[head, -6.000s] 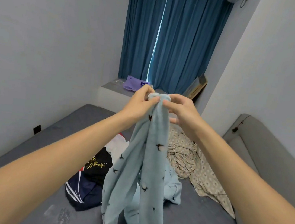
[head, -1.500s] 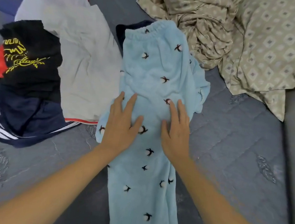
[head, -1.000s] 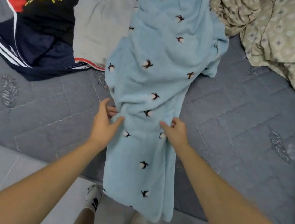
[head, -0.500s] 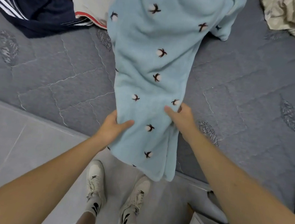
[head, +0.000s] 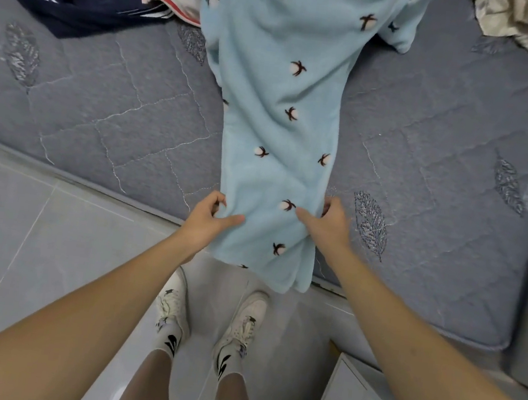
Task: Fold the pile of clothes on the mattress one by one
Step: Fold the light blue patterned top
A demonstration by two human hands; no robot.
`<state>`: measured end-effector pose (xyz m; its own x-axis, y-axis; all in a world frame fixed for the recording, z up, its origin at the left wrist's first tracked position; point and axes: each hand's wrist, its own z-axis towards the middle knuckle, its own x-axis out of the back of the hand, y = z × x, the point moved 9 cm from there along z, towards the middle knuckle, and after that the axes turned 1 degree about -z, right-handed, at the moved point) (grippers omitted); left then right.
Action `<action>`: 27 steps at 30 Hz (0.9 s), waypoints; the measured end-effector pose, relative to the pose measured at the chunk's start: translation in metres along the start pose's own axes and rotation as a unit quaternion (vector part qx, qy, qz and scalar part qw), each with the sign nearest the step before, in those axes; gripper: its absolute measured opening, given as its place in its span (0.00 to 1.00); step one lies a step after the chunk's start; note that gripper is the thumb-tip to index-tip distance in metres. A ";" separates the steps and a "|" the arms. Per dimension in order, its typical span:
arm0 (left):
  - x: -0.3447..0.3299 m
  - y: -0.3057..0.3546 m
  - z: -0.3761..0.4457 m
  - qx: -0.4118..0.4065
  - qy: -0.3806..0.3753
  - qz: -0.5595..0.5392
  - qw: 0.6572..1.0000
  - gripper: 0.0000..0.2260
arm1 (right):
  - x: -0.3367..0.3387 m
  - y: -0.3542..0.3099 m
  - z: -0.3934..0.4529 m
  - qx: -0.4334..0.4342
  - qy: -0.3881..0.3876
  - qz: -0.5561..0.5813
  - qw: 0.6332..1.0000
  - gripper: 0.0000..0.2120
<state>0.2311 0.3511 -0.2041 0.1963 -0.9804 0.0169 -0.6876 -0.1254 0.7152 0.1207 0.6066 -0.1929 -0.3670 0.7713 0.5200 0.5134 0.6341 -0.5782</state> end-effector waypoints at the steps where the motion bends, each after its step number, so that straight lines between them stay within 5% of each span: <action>1: -0.002 -0.004 -0.001 -0.001 -0.007 0.005 1.000 0.17 | -0.001 0.001 -0.004 0.002 0.007 -0.004 1.000 0.24; 6: 0.004 -0.034 -0.016 0.050 0.005 0.020 0.999 0.29 | -0.018 0.023 -0.019 -0.046 -0.072 0.051 0.995 0.12; 12: -0.026 -0.053 -0.049 0.112 -0.107 -0.041 0.987 0.19 | -0.014 0.048 -0.050 -0.080 -0.111 0.215 0.967 0.13; 17: -0.031 -0.069 -0.057 0.099 -0.070 -0.060 0.991 0.17 | -0.030 0.053 -0.061 -0.024 -0.150 0.093 0.984 0.07; 23: -0.031 -0.063 -0.077 0.058 -0.010 -0.106 0.993 0.08 | 0.001 0.047 -0.073 0.009 0.002 0.108 0.994 0.05; 27: -0.036 -0.073 -0.098 0.064 -0.040 -0.108 0.991 0.13 | -0.030 0.086 -0.101 -0.048 -0.140 0.076 0.986 0.13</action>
<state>0.3429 0.4109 -0.1881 0.2962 -0.9369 -0.1856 -0.7192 -0.3466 0.6021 0.2540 0.6325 -0.1945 -0.4735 0.8501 0.2303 0.6445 0.5126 -0.5673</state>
